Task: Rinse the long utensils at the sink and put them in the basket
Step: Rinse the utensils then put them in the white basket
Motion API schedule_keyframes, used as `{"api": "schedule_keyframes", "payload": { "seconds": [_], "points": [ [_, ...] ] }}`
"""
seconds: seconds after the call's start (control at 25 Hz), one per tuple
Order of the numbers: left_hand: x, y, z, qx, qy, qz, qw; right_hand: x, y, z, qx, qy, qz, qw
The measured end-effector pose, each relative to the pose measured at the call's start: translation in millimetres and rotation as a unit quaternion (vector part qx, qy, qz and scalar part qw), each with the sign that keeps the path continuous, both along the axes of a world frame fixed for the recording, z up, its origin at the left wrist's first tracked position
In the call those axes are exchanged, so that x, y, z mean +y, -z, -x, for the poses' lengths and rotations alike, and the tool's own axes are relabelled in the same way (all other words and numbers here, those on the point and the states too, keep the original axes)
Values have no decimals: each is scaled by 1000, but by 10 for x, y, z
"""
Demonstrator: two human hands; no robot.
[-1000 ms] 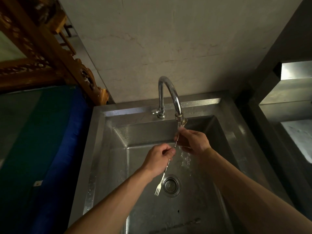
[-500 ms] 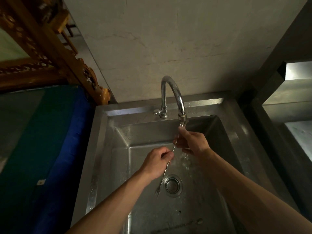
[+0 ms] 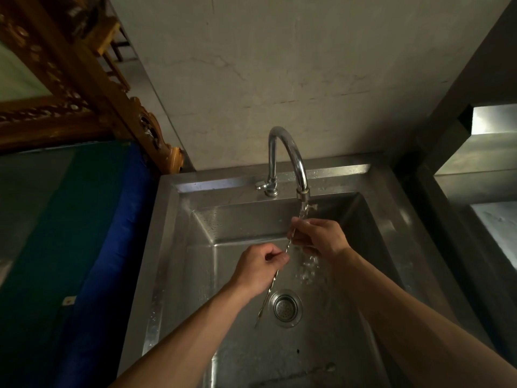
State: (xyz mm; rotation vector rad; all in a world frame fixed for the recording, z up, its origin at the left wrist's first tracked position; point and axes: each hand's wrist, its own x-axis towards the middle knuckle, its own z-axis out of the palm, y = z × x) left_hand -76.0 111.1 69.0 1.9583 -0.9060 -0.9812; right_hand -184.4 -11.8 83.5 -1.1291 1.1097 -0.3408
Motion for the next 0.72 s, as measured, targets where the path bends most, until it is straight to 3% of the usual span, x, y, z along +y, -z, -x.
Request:
{"api": "schedule_keyframes", "payload": {
  "seconds": [0.28,0.72],
  "points": [
    [-12,-3,28,18,-12,-10,1000,8,-45,-3,-10,2,10,1000],
    [31,36,13,-20,3,-10,1000,-3,-69,6,16,-3,21,1000]
  ]
}}
